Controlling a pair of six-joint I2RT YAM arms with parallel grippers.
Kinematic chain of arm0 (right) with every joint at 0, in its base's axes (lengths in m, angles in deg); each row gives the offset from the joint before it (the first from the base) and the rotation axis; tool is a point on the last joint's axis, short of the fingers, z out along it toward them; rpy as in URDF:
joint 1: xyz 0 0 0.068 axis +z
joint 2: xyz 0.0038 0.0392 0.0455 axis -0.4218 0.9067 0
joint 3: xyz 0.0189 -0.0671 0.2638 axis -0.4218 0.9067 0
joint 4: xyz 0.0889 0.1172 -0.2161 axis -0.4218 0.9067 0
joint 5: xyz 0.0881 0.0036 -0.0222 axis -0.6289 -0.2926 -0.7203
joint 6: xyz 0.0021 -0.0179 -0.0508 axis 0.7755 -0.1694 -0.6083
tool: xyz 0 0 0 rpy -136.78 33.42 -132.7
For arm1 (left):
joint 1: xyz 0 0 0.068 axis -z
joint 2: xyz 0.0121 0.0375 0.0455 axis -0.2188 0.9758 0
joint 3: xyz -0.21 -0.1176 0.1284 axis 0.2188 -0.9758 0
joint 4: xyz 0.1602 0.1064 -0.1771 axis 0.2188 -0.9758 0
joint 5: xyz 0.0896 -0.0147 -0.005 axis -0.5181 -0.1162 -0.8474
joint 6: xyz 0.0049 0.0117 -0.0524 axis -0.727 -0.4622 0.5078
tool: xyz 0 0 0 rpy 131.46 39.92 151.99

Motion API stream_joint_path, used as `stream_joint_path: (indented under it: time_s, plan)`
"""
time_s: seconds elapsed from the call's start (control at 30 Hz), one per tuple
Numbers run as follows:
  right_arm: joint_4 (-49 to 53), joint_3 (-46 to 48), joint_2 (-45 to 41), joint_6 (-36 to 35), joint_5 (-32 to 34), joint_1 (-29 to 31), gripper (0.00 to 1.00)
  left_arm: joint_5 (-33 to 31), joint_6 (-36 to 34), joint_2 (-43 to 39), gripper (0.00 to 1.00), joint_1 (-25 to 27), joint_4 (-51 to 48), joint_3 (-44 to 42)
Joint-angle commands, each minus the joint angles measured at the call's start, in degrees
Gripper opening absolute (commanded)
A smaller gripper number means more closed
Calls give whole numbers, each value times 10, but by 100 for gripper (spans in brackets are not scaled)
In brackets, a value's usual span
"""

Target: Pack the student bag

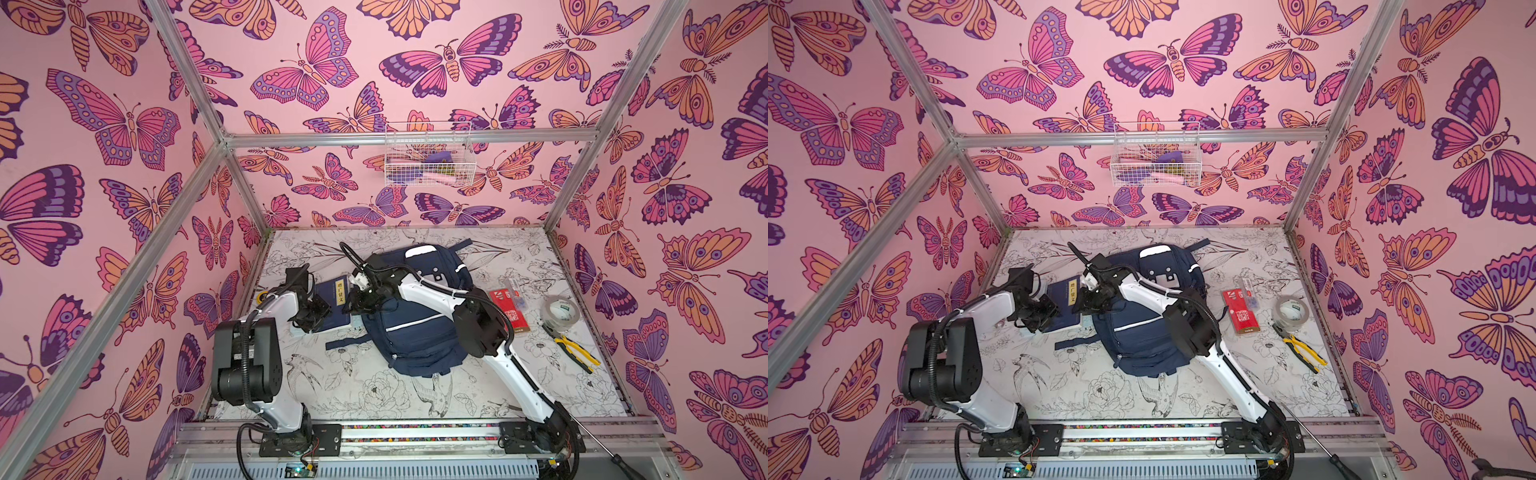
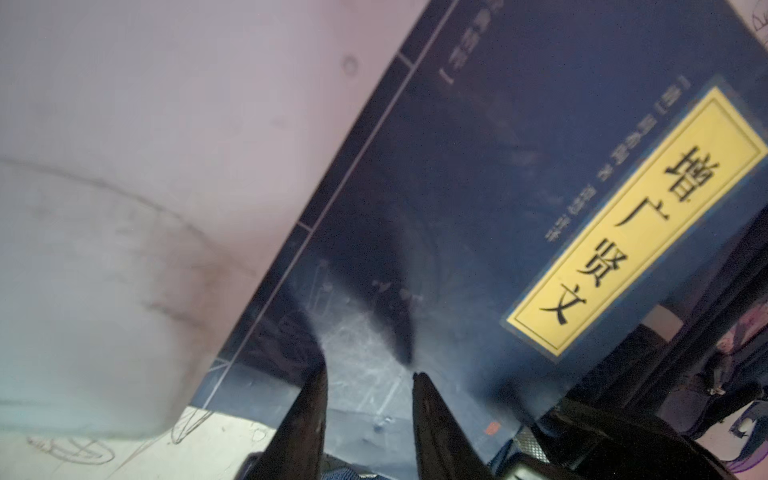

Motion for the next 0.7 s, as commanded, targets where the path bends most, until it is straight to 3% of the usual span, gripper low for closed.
stream_joint_path:
  time_s: [0.0,0.17,0.4,0.5,0.67]
  plan:
    - [-28,-10,4,15,-8,4,34,13,2,5,37,-3,1,-14]
    - [-53,2,-10,26,-7,6,27,21,3,7,36,-4,5,-21]
    - [-43,-15,18,35,-4,8,27,31,3,9,35,-3,10,-24]
    - [-44,-14,19,31,-5,12,19,37,5,9,35,-2,13,-26]
    - [-41,-15,15,26,0,14,16,44,5,9,35,0,17,-29]
